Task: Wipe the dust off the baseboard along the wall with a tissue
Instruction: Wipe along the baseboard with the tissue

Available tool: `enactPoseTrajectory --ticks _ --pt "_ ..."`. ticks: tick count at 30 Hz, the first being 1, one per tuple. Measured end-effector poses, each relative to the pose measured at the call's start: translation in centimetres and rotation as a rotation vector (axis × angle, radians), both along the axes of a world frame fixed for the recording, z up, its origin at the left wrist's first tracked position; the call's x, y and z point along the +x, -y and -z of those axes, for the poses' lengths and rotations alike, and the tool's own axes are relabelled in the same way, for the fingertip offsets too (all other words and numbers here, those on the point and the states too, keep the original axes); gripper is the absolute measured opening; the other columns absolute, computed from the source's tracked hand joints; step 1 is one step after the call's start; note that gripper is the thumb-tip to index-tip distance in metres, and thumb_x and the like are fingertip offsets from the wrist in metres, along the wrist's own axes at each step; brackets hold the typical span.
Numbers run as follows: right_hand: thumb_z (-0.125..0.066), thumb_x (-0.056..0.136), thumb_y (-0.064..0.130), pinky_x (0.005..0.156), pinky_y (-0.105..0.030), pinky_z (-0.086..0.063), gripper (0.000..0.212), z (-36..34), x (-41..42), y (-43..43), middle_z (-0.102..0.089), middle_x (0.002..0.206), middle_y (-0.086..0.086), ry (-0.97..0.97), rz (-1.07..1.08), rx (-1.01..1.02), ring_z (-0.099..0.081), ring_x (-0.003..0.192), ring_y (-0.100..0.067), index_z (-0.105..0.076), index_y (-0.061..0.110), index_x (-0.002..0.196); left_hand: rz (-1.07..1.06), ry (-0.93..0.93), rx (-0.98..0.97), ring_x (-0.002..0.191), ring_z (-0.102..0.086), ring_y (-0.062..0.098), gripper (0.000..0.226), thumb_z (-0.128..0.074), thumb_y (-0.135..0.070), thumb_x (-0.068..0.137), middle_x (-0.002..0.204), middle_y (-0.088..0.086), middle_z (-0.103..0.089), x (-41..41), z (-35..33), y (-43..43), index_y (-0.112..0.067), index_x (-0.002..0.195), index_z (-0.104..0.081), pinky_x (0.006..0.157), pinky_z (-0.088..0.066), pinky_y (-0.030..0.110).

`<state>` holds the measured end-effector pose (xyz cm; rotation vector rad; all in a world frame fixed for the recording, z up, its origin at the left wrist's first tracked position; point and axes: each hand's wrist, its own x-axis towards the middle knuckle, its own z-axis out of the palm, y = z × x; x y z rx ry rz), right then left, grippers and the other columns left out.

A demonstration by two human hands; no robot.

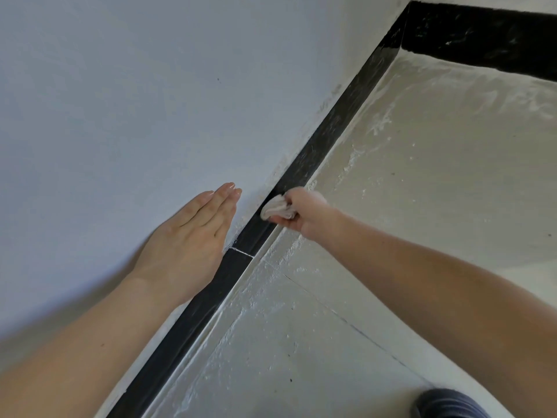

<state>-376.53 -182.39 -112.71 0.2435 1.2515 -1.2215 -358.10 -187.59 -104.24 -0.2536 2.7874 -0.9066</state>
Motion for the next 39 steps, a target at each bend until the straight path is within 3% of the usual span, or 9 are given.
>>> enactPoseTrajectory --ticks 6,13,15,19,23,27,29,33,39 --pt "-0.048 0.092 0.006 0.075 -0.033 -0.060 0.014 0.6 -1.8 -1.6 -0.059 0.084 -0.010 -0.061 0.407 -0.014 -0.064 0.071 -0.021 -0.055 0.008 0.081 -0.015 0.002 0.005 0.143 -0.020 0.026 0.061 -0.021 -0.017 0.085 0.151 0.017 -0.027 0.0 0.1 0.1 0.007 0.139 -0.036 0.119 -0.007 0.037" --pt "-0.057 0.090 0.003 0.074 -0.039 -0.060 0.013 0.4 9.2 -3.7 -0.063 0.110 -0.022 0.221 -0.171 -0.014 -0.068 0.088 -0.029 -0.049 0.003 0.101 0.021 0.038 -0.080 0.145 -0.001 0.028 0.061 -0.018 -0.015 0.088 0.156 0.018 -0.008 0.0 -0.2 -0.2 0.006 0.145 -0.014 0.117 0.006 0.039" --pt "-0.054 0.092 0.003 0.071 -0.034 -0.060 0.021 0.0 9.1 -2.6 -0.064 0.110 -0.020 0.238 -0.119 -0.065 -0.069 0.090 -0.028 -0.052 -0.003 0.112 0.021 0.087 -0.105 0.143 0.013 0.028 0.064 -0.018 -0.020 0.090 0.155 0.018 0.007 0.4 -0.3 -0.4 0.007 0.144 0.001 0.113 0.016 0.041" --pt "-0.050 0.089 -0.003 0.063 -0.026 -0.059 0.027 -0.9 4.7 -0.6 -0.061 0.104 -0.015 0.124 0.033 -0.068 -0.066 0.079 -0.021 -0.056 -0.003 0.116 -0.001 0.030 -0.050 0.144 -0.013 0.025 0.060 -0.022 -0.014 0.085 0.153 0.015 -0.023 0.0 -0.1 -0.1 0.003 0.143 -0.026 0.117 -0.001 0.037" --pt "-0.050 0.091 -0.004 0.074 -0.028 -0.058 0.014 -1.3 0.4 -0.6 -0.060 0.116 -0.020 0.050 0.190 -0.082 -0.065 0.087 -0.024 -0.061 -0.005 0.099 0.027 0.047 -0.082 0.144 0.003 0.024 0.061 -0.013 -0.017 0.086 0.156 0.013 -0.007 0.3 -0.1 -0.1 -0.002 0.146 -0.011 0.117 0.006 0.039" --pt "-0.050 0.091 0.006 0.069 -0.028 -0.059 0.028 0.6 -2.1 -1.8 -0.064 0.114 -0.021 0.146 0.541 -0.140 -0.068 0.087 -0.026 -0.059 -0.003 0.116 0.000 0.037 -0.032 0.145 -0.009 0.026 0.062 -0.013 -0.015 0.085 0.154 0.015 -0.016 -0.1 -0.2 0.0 0.001 0.144 -0.021 0.118 -0.001 0.039" --pt "-0.055 0.086 0.008 0.067 -0.029 -0.058 0.034 1.3 -1.2 -2.8 -0.063 0.116 -0.022 0.109 0.390 -0.093 -0.068 0.096 -0.030 -0.058 0.000 0.119 0.017 0.044 -0.035 0.145 -0.007 0.028 0.060 -0.014 -0.013 0.086 0.155 0.016 -0.014 -0.3 0.1 0.1 0.001 0.144 -0.020 0.117 0.001 0.039" --pt "-0.053 0.091 0.005 0.058 -0.031 -0.060 0.016 1.5 3.6 -3.6 -0.068 0.096 -0.020 0.233 -0.036 -0.040 -0.068 0.076 -0.025 -0.058 -0.003 0.104 0.036 0.047 -0.030 0.141 -0.024 0.031 0.064 0.008 -0.007 0.092 0.150 0.019 -0.029 -2.2 0.5 0.5 0.007 0.139 -0.033 0.116 -0.006 0.041" --pt "-0.052 0.094 0.015 0.042 -0.023 -0.054 0.013 1.2 0.7 0.5 -0.060 0.086 -0.010 0.122 0.139 0.061 -0.059 0.063 -0.019 -0.055 0.004 0.101 0.056 0.204 -0.210 0.134 0.025 0.038 0.064 0.019 -0.001 0.077 0.148 0.023 0.024 -6.8 -0.6 0.7 0.008 0.140 0.013 0.103 0.024 0.048"
